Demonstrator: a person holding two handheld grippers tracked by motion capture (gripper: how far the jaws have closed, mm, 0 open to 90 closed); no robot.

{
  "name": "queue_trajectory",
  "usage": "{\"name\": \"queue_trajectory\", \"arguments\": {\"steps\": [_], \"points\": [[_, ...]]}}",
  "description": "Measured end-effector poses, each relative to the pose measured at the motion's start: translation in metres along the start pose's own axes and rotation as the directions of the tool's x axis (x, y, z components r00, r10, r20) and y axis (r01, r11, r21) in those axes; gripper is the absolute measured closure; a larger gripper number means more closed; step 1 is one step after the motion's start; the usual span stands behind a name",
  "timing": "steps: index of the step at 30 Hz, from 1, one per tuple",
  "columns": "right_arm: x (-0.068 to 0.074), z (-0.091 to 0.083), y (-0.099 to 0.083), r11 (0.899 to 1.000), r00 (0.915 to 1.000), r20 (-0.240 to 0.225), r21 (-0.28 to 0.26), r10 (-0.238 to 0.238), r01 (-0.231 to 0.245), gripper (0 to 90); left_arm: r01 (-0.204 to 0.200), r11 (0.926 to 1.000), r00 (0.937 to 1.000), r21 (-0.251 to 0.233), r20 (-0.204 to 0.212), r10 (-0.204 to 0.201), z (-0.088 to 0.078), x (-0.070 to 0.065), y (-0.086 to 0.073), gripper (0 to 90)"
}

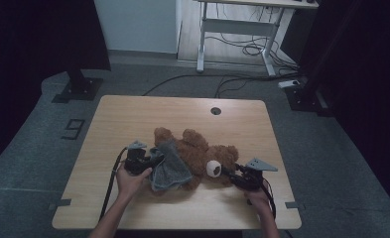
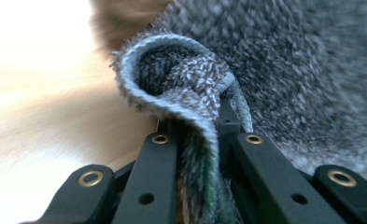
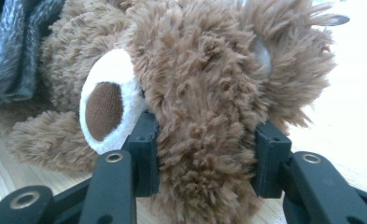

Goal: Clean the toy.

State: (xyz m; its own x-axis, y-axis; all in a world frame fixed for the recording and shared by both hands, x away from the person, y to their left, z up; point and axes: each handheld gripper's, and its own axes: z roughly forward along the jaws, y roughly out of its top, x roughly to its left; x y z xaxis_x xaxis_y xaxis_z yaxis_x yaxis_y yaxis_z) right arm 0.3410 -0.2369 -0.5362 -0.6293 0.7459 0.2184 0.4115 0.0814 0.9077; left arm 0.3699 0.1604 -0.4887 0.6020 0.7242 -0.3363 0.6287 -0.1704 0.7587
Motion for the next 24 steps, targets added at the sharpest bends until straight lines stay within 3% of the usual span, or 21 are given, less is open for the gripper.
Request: {"name": "queue_trajectory", "arguments": {"steps": [1,5,6,7,8,10,13,14,15,17,21,22,24], "points": [[0.000,0.000,0.000,1.000,1.0000,0.000,0.000,0.000,0.000,52.4,0.000,1.0000,1.0000,0.000,0.000,0.000,0.000,0.000,0.000,82.2],[0.000,0.000,0.000,1.000,1.0000,-0.002,-0.001,-0.001,0.001,52.4,-0.060,0.9966,0.9970,-0.057,0.047,0.062,-0.002,-0.029,0.016,82.3],[0.001,0.000,0.000,1.000,1.0000,-0.003,0.000,-0.004,0.004,52.4,-0.097,0.9927,0.9940,-0.072,0.044,0.100,0.000,-0.044,0.023,82.3],[0.001,0.000,0.000,1.000,1.0000,-0.003,0.000,-0.004,0.004,52.4,-0.117,0.9906,0.9924,-0.070,0.031,0.119,0.002,-0.051,0.026,82.3],[0.001,0.000,0.000,1.000,1.0000,-0.003,0.000,-0.003,0.003,52.3,-0.117,0.9906,0.9924,-0.070,0.031,0.119,0.002,-0.051,0.026,82.3],[0.000,0.000,0.000,1.000,1.0000,-0.004,0.000,-0.003,0.003,52.4,-0.155,0.9867,0.9878,-0.048,-0.011,0.155,0.010,-0.058,0.027,82.3],[0.000,0.000,0.000,1.000,1.0000,-0.005,0.001,-0.004,0.004,52.3,-0.132,0.9912,0.9907,-0.012,-0.035,0.131,0.022,-0.049,0.022,82.1],[0.001,0.000,0.000,1.000,1.0000,-0.006,0.001,-0.008,0.008,52.3,-0.100,0.9949,0.9949,-0.014,-0.019,0.099,0.023,-0.042,0.019,82.0],[0.001,0.000,0.000,1.000,1.0000,-0.006,0.001,-0.007,0.007,52.3,-0.038,0.9990,0.9991,-0.024,0.019,0.039,0.021,-0.028,0.014,82.0],[0.001,0.000,0.000,1.000,0.9999,-0.008,0.000,-0.010,0.010,52.3,-0.025,0.9994,0.9995,-0.025,0.019,0.026,0.019,-0.024,0.013,81.9],[0.001,0.000,0.000,1.000,1.0000,-0.007,-0.002,-0.005,0.005,52.3,0.000,0.9996,0.9998,-0.028,-0.019,0.000,0.011,-0.010,0.008,82.0],[0.001,0.000,0.000,1.000,1.0000,-0.005,-0.001,-0.004,0.004,52.3,0.011,0.9998,0.9981,-0.016,-0.060,-0.012,0.009,0.000,0.005,82.0],[0.001,0.000,0.000,1.000,1.0000,-0.006,-0.001,-0.004,0.004,52.3,0.025,0.9997,0.9975,-0.009,-0.066,-0.025,0.008,0.006,0.002,82.0]]}}
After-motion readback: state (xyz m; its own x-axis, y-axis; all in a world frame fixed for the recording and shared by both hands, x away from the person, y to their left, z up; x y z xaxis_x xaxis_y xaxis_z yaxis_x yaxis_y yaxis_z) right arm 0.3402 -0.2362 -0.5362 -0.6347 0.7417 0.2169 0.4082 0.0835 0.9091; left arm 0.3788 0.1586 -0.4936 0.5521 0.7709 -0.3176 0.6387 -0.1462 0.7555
